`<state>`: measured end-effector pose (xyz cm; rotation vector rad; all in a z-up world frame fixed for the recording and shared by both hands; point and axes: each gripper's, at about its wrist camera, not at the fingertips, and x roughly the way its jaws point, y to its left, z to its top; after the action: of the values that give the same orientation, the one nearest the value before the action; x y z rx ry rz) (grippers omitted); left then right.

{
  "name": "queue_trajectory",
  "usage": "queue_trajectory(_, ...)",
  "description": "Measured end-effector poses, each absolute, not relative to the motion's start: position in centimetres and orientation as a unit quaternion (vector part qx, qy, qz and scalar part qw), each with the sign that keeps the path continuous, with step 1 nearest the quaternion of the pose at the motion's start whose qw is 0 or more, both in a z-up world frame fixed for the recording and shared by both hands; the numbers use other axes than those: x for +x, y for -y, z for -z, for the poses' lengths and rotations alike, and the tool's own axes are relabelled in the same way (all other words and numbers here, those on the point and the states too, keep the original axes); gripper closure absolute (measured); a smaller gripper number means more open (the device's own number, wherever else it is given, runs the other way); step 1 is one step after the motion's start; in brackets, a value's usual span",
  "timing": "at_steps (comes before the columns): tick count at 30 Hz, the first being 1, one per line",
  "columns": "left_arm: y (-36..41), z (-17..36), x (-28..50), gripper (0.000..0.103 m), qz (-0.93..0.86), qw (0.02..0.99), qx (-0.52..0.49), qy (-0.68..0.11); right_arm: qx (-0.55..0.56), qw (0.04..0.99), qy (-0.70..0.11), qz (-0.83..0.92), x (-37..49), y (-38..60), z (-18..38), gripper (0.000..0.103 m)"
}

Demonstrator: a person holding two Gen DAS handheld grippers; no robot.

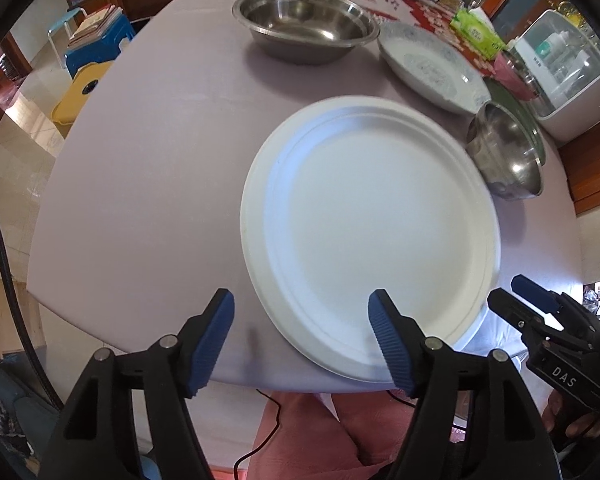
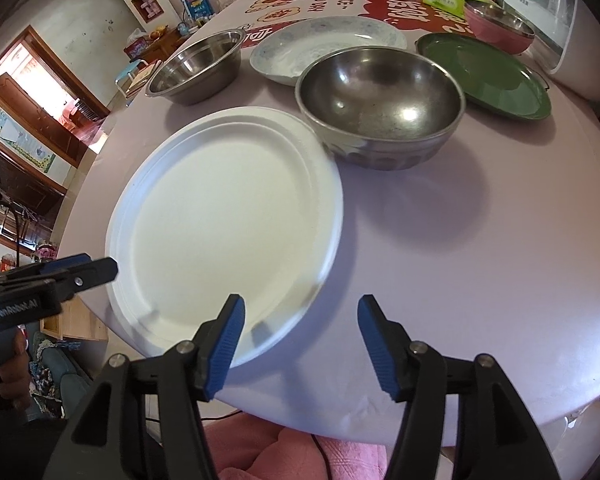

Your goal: Organize plates and bowls

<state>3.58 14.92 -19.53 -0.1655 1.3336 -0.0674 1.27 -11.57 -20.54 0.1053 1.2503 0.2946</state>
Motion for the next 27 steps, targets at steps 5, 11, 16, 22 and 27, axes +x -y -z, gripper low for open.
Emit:
queue_trajectory(5,-14.6,17.6,3.5,0.030,0.042,0.793,-0.075,-0.603,0.048,0.806,-0.574,-0.133,1.2,12.7,19.4,0.044)
queue_trajectory(11,-13.5,15.2,3.7,0.029,0.047,0.805,-0.077,-0.586,0.048,0.817,-0.557,-0.140,1.8,14.5,17.7,0.044)
queue_trajectory(16,-12.1,13.2,4.3,0.024,0.043,0.819,-0.087,-0.565,0.036,0.827,-0.539,-0.156,2.8,15.8,16.2,0.044)
queue_trajectory(22,-10.0,11.7,5.4,0.024,0.034,0.830,-0.097,-0.548,0.018,0.834,-0.520,-0.181,3.6,17.5,14.8,0.043)
queue_trajectory(27,-7.9,10.9,6.5,0.023,0.031,0.834,-0.101,-0.542,0.002,0.841,-0.503,-0.201,4.6,18.7,13.9,0.043)
